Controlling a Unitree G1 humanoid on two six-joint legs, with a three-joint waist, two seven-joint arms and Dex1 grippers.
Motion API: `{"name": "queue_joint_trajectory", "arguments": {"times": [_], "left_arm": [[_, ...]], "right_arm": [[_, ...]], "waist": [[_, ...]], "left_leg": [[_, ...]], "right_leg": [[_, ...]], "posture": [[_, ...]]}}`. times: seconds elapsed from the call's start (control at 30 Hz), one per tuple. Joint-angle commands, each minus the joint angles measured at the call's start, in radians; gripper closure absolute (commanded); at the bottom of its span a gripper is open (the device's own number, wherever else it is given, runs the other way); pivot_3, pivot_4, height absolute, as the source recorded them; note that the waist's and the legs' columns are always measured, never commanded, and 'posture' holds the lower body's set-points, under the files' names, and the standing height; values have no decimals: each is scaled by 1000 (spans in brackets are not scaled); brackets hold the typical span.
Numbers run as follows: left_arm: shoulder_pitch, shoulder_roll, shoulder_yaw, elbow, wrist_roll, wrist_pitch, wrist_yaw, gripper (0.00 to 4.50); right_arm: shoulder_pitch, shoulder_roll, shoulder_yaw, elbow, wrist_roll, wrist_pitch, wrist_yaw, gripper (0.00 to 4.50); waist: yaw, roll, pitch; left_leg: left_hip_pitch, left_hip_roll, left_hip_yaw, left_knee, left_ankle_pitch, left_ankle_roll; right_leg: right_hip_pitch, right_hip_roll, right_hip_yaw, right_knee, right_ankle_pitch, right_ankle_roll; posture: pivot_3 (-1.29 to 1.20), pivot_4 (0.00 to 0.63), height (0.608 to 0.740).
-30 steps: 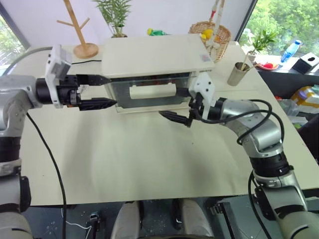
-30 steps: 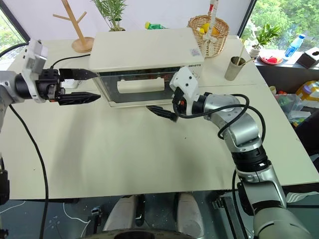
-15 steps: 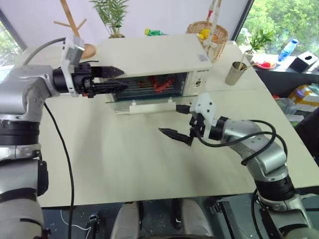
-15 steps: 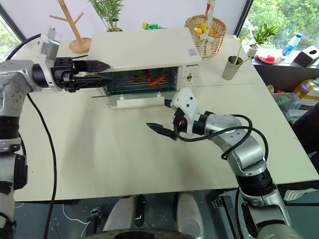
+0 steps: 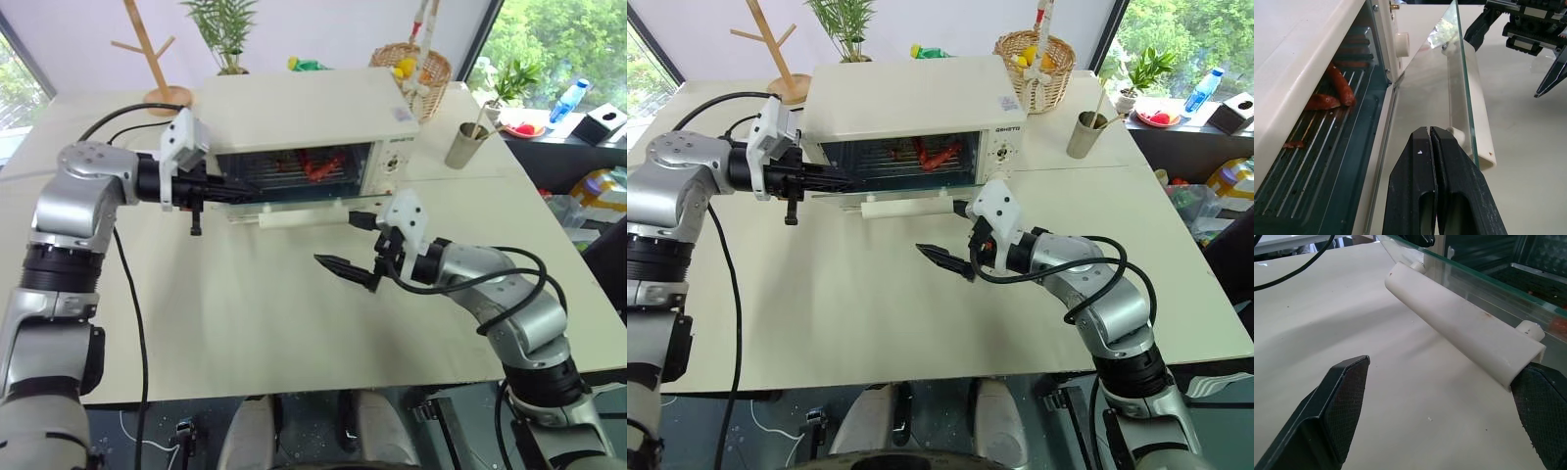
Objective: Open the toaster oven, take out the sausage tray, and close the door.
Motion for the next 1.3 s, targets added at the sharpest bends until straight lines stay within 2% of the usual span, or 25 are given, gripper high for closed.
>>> {"name": "queue_joint_trajectory", "arguments": {"times": [0.03,0.43,0.67,0.93,1.23,1.3], "left_arm": [[-12,-5,2,18,20,-12,-2,4439],[47,-15,4,-26,18,1,-2,4439],[187,-18,6,-155,7,28,29,4439],[360,-56,-8,-267,25,20,125,4439],[409,-129,-29,-198,85,-30,219,4439],[408,-130,-23,-193,75,-13,215,3921]], "right_arm": [[20,-31,-42,-66,9,-1,-7,0],[270,-266,-292,-271,123,82,50,0],[296,-335,-435,-319,199,111,47,0],[237,-343,-444,-281,208,113,-9,0],[220,-348,-427,-266,215,109,-17,0],[214,-346,-422,-264,216,110,-19,0]], "waist": [[1,0,0],[19,0,0],[19,0,0],[20,0,0],[21,0,0],[21,-1,0]], "left_leg": [[0,0,0,0,0,0],[0,0,0,1,0,0],[0,0,0,1,0,0],[0,1,0,1,0,0],[0,0,0,1,0,0],[0,0,0,1,0,0]], "right_leg": [[0,0,0,0,0,0],[1,0,0,-1,0,0],[1,0,0,-1,0,0],[1,-1,0,-1,-2,-3],[1,-1,0,-1,-1,-2],[1,-1,0,-1,-1,-2]], "posture": [[0,150,740],[0,150,740],[0,150,740],[0,150,740],[0,150,740],[0,150,740]]}}
